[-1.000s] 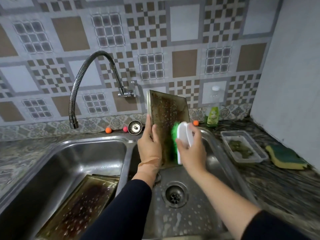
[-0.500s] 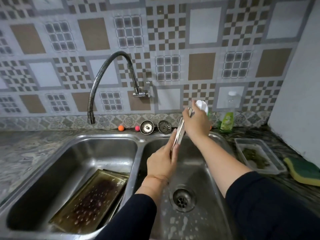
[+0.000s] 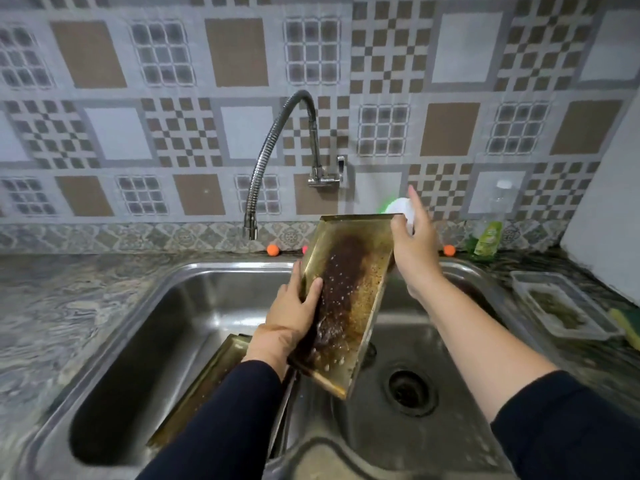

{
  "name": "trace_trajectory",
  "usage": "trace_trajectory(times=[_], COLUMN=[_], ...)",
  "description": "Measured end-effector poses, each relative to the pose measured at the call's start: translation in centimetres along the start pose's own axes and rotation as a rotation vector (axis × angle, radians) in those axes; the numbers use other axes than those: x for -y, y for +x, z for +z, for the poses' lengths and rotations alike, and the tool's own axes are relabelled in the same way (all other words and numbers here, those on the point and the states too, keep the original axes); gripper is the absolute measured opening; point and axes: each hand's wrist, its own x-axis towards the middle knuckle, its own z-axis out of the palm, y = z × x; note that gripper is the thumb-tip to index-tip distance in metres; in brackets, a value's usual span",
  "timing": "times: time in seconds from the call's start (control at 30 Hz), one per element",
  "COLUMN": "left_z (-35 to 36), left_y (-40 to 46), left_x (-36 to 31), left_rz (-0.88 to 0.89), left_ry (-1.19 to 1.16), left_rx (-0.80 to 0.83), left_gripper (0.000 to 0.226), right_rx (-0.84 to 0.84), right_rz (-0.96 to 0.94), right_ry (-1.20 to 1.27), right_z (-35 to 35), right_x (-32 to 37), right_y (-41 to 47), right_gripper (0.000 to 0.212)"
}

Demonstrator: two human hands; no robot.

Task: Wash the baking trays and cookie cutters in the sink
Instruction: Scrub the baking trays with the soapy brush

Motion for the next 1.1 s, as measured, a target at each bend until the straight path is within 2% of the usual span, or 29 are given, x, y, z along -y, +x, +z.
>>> trace_trajectory(times=[0.17, 0.27, 0.4, 0.5, 0.73, 1.0, 1.1], left_z=[-5.4, -8.5, -10.5, -10.8, -10.1, -9.8, -9.6], left_y=[-2.0, -3.8, -4.6, -4.6, -4.4, -4.0, -3.5], left_x=[7.4, 12.7, 18.1, 19.5, 21.2, 20.9, 19.5], left_rz=[-0.165, -0.291, -0.458, -0.525, -0.565, -0.528, -0.467], left_ry=[0.065, 0.177, 0.397, 0.535, 0.568, 0.641, 0.683], left_rx=[0.097, 0.137, 0.300, 0.374, 0.389, 0.359, 0.346], left_gripper=[0.076, 0.069, 0.088, 0.091, 0.100, 0.102, 0.094], right_rx=[-0.096, -0.171, -0.184, -0.158, -0.065, 0.160, 0.264], right_rz=[0.090, 0.071, 0.134, 0.163, 0.252, 0.273, 0.311], right_ry=[-0.075, -0.274, -0.519, -0.641, -0.826, -1.078, -1.142], right_z=[1.4, 1.0, 0.7, 0.8, 1.3, 1.6, 1.1], right_x=[-1.6, -2.6, -3.8, -4.6, -4.9, -5.9, -6.8], right_y=[-2.1, -4.0, -6.3, -7.9, -9.7, -11.7, -12.1], right_gripper=[0.074, 0.070, 0.067, 0.065, 0.064, 0.064, 0.073])
